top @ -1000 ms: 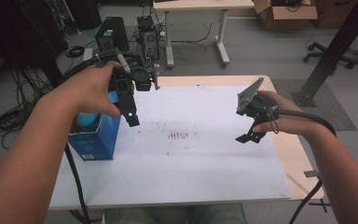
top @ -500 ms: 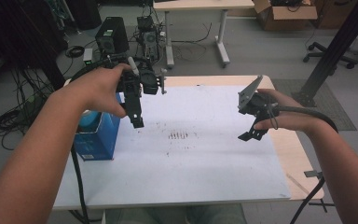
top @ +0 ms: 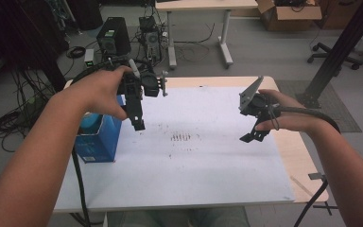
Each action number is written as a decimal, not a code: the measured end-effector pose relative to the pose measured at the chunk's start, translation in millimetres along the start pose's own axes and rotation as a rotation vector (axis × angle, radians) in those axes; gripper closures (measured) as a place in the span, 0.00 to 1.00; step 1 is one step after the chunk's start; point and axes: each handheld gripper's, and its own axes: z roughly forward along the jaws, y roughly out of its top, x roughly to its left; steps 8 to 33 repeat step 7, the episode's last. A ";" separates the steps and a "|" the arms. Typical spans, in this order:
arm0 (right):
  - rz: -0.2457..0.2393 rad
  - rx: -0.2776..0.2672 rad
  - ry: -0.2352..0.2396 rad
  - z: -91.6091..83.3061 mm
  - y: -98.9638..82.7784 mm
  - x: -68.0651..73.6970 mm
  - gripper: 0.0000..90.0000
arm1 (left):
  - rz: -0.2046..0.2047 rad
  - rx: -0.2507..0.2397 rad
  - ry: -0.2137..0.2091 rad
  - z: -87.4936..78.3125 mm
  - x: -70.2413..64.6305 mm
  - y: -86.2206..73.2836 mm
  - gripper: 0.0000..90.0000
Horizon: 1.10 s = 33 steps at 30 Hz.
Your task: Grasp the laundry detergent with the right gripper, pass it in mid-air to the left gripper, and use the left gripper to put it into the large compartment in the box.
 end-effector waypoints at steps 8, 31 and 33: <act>0.002 -0.004 0.000 -0.4 1.8 1.3 0.04 | 0.012 0.003 -0.008 0.7 1.1 2.1 0.00; 0.002 -0.004 0.000 -0.4 1.8 1.3 0.04 | 0.012 0.003 -0.008 0.7 1.1 2.1 0.00; 0.002 -0.004 0.000 -0.4 1.8 1.3 0.04 | 0.012 0.003 -0.008 0.7 1.1 2.1 0.00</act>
